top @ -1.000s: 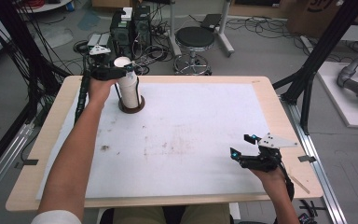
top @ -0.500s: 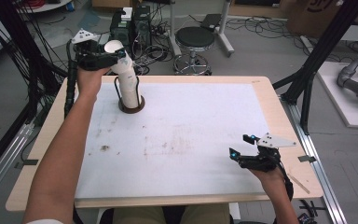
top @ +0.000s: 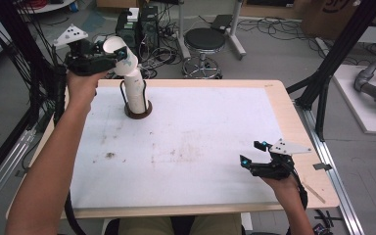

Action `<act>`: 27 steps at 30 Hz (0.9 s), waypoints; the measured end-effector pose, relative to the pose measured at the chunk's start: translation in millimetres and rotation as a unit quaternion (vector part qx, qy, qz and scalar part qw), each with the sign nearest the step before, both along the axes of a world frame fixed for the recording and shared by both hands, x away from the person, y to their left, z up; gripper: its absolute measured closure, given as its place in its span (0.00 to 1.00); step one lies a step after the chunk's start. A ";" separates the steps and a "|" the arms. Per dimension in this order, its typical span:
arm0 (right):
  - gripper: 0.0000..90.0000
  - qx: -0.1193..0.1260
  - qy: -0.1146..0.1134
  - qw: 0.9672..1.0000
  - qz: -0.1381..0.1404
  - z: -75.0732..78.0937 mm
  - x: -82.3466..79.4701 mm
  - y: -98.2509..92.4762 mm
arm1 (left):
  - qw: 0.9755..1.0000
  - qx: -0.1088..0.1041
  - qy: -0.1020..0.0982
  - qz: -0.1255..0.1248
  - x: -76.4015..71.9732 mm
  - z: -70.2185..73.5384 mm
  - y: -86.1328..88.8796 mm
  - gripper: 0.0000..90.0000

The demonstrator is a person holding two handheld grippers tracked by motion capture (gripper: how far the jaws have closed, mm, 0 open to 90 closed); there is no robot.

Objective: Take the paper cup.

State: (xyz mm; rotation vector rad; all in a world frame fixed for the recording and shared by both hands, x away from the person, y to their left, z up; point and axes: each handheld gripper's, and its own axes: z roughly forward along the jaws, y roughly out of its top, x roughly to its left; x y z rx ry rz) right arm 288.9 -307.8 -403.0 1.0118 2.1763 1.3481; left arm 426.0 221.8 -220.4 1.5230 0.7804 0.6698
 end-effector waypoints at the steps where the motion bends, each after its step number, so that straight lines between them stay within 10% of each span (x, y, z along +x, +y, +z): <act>1: 0.23 0.002 0.002 1.000 0.001 -0.1 0.1 0.6 | 1.000 0.002 0.000 -0.008 -4.2 -1.3 -1.3 0.41; 27: 0.23 0.009 0.006 0.999 0.041 1.1 10.9 24.6 | 0.988 0.033 0.017 -0.149 -72.1 -71.9 -58.0 0.41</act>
